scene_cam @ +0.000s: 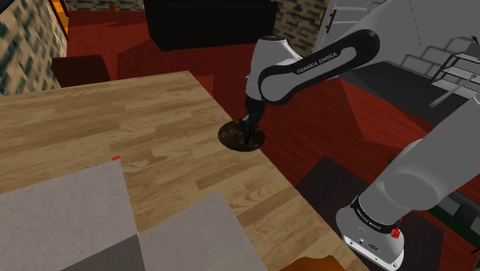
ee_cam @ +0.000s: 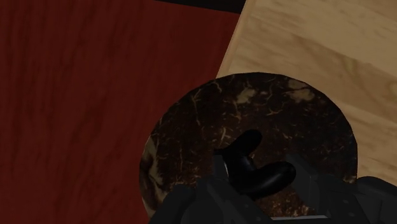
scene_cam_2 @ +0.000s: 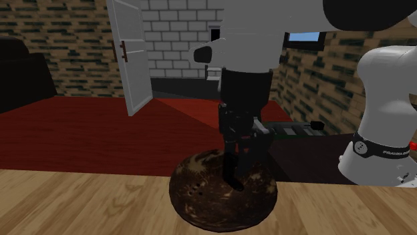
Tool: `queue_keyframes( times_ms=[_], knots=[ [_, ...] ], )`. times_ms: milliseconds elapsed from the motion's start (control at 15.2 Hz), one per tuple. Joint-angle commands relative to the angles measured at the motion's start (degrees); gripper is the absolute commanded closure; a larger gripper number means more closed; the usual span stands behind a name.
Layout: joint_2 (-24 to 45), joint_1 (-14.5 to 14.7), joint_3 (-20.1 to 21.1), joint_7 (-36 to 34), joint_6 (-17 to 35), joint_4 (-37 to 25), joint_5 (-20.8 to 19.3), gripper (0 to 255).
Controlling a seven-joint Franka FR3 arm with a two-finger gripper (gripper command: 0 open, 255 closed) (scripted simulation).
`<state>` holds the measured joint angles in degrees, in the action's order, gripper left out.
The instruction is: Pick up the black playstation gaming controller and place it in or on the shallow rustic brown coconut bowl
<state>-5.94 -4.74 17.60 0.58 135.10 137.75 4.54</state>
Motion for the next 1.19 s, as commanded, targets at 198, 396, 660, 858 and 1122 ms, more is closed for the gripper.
queue_keyframes(
  times_ms=[198,396,660,858,1122],
  knots=[
    [0.15,0.08,0.09,-0.06,-0.07,0.17,0.03,0],
    [-1.20,0.04,-0.11,0.34,-2.10,-0.56,0.41,0],
    [-4.57,0.06,-0.59,1.01,-7.79,-2.96,1.20,0],
    [-4.57,0.06,-0.59,1.00,-7.79,-2.96,1.20,0],
    [-4.57,0.06,-0.59,1.00,-7.79,-2.96,1.20,0]
  ],
)
